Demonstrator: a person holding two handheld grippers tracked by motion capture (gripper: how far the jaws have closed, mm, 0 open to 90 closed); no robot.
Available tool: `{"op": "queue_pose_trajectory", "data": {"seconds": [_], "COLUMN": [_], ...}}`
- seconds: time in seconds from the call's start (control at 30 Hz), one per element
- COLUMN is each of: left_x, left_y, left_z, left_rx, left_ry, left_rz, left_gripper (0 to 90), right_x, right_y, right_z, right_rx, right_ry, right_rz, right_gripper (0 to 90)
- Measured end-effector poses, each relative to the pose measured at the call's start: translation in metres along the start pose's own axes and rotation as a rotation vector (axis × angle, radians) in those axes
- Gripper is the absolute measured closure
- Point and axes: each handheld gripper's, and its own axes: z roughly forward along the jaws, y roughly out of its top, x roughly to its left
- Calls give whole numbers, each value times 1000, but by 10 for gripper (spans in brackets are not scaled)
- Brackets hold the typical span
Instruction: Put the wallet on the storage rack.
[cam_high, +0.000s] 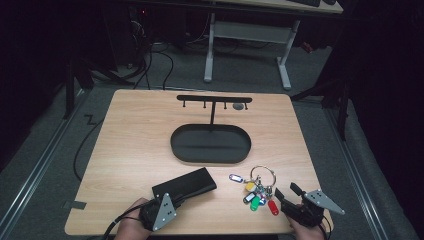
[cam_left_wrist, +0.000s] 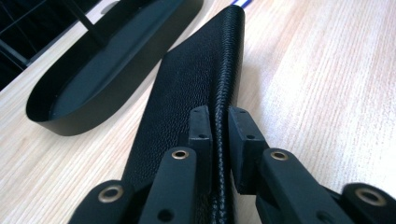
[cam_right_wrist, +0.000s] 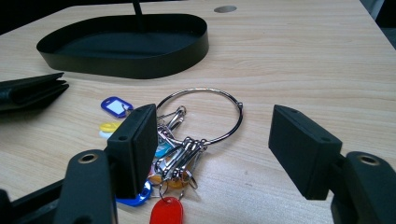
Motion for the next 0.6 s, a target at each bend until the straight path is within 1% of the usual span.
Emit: {"op": "queue_pose_trajectory", "data": {"seconds": [0.07, 0.23, 0.33, 0.4, 0.6], "left_x": [2, 10, 14, 15, 20], "left_y": [0, 1, 1, 1, 3], "left_z": [-2, -10, -15, -17, -27], "left_rx": [-11, -47, -69, -77, -119], "left_ry": [1, -11, -30, -31, -53], "left_rz": [-15, -77, -119, -129, -184], "left_gripper": [815, 820, 821, 822, 825], "right_x": [0, 1, 1, 1, 3], "right_y": [0, 1, 2, 2, 3], "right_z": [1, 2, 3, 4, 7], "right_rx": [2, -1, 1, 2, 5], "right_ry": [2, 7, 6, 8, 13], "right_rz": [3, -5, -3, -3, -11], "right_gripper": [333, 334, 335, 335, 336]}}
